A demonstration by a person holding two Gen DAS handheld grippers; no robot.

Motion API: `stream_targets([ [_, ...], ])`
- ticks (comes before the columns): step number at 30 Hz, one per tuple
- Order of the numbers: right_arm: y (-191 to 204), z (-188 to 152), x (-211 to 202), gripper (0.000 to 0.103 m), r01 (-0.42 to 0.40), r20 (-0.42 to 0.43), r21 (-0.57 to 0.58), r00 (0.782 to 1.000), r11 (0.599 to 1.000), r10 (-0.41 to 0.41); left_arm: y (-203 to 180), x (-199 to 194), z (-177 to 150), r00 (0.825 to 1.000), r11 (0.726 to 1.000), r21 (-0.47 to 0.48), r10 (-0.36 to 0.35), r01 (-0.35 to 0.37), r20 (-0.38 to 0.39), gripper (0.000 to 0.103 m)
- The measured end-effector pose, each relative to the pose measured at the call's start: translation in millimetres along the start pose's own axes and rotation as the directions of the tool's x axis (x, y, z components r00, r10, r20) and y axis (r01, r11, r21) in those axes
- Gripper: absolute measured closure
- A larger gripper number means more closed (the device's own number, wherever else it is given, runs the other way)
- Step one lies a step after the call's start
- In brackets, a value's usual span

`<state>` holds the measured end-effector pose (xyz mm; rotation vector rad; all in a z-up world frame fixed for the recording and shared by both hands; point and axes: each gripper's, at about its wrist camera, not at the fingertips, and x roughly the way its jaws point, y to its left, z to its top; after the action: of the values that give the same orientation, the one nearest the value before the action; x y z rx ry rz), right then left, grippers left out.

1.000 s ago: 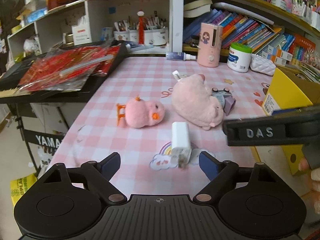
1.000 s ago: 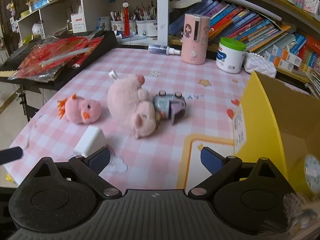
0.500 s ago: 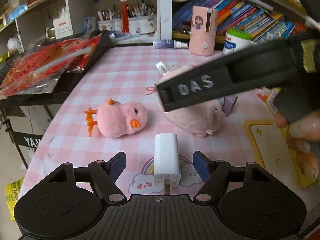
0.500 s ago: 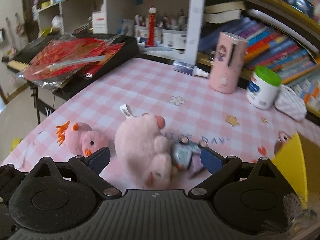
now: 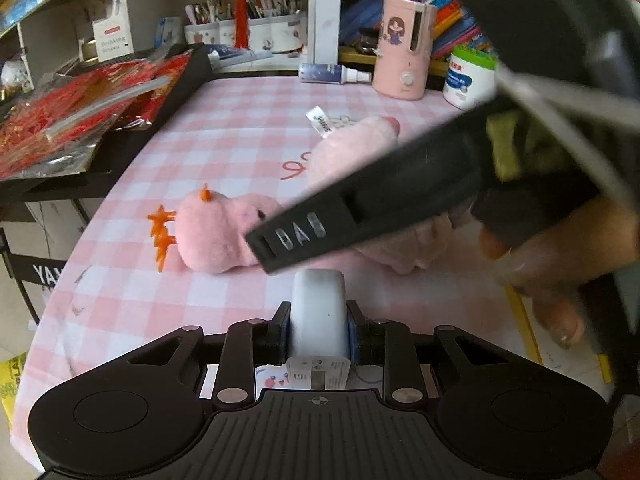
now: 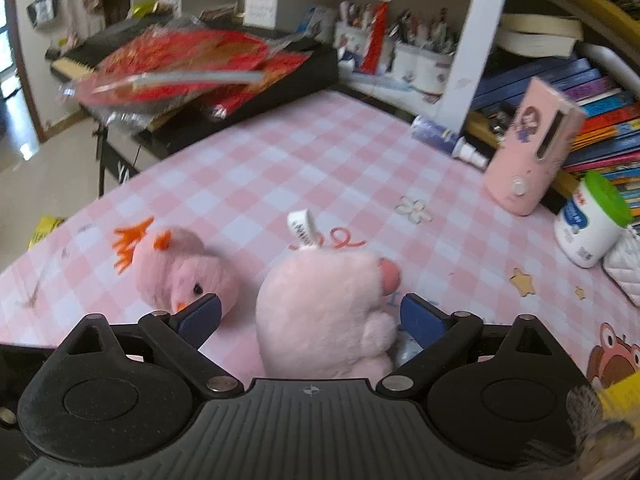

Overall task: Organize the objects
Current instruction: 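Grasp the white charger with the left tool while the right tool grasps the pink plush pig, then lift and carry the white charger and pink pig with both tools over the yellow box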

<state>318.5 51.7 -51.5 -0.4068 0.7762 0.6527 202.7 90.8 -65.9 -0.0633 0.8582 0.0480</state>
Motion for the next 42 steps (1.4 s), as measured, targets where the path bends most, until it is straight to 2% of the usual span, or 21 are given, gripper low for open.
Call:
stream_targets([
  [1, 1, -1, 2, 0.009, 0.002, -0.007, -0.006, 1.000, 1.000, -0.002, 2, -1, -1, 1.000, 1.000, -0.010, -0.003, 0.003, -0.006, 0.078],
  [3, 4, -4, 6, 0.022, 0.027, -0.008, -0.026, 1.000, 0.999, -0.028, 6, -3, -3, 1.000, 1.000, -0.026, -0.001, 0.001, -0.014, 0.078],
  [4, 4, -6, 6, 0.037, 0.036, -0.006, -0.036, 0.999, 0.999, -0.036, 7, -5, -4, 1.000, 0.999, -0.034, -0.001, 0.000, -0.017, 0.078],
  [8, -2, -9, 0, 0.043, 0.013, 0.017, 0.004, 1.000, 1.000, -0.013, 15, -12, -7, 1.000, 0.998, -0.067, -0.003, 0.003, -0.011, 0.078],
  [16, -13, -18, -47, 0.043, 0.002, 0.093, 0.140, 0.996, 0.990, -0.016, 24, -34, -9, 0.999, 0.993, -0.121, -0.007, 0.012, 0.038, 0.078],
  [22, -19, -39, -81, 0.043, 0.007, 0.105, 0.248, 0.994, 0.969, -0.035, 28, -56, -14, 0.997, 0.989, -0.147, 0.000, 0.012, 0.082, 0.078],
  [35, 0, -89, -126, 0.043, 0.012, 0.065, 0.276, 0.997, 0.961, -0.031, 22, -109, -30, 0.982, 0.990, -0.132, -0.023, 0.049, 0.189, 0.078],
  [42, 16, -107, -142, 0.043, 0.020, 0.052, 0.302, 0.998, 0.953, -0.038, 21, -124, -49, 0.980, 0.991, -0.111, -0.052, 0.074, 0.192, 0.078],
])
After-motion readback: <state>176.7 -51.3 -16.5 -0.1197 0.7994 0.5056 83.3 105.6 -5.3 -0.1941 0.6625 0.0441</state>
